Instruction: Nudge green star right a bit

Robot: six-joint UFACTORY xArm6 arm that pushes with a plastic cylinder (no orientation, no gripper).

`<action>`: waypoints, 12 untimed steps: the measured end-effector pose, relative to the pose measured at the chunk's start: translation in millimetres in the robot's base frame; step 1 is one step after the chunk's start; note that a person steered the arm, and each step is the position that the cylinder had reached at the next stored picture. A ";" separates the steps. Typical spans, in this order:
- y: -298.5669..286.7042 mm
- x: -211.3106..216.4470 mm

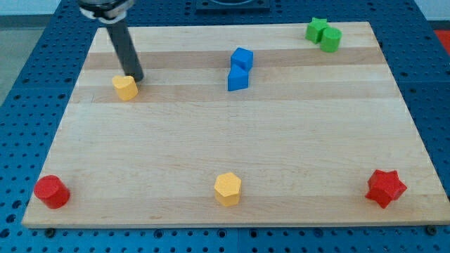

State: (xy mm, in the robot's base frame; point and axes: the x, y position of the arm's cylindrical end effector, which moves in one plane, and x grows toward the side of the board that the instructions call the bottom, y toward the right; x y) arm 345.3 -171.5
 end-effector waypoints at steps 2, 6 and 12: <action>-9.6 21.4; 9.9 21.1; 242.8 -144.4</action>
State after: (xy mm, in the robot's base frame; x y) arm 200.9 71.3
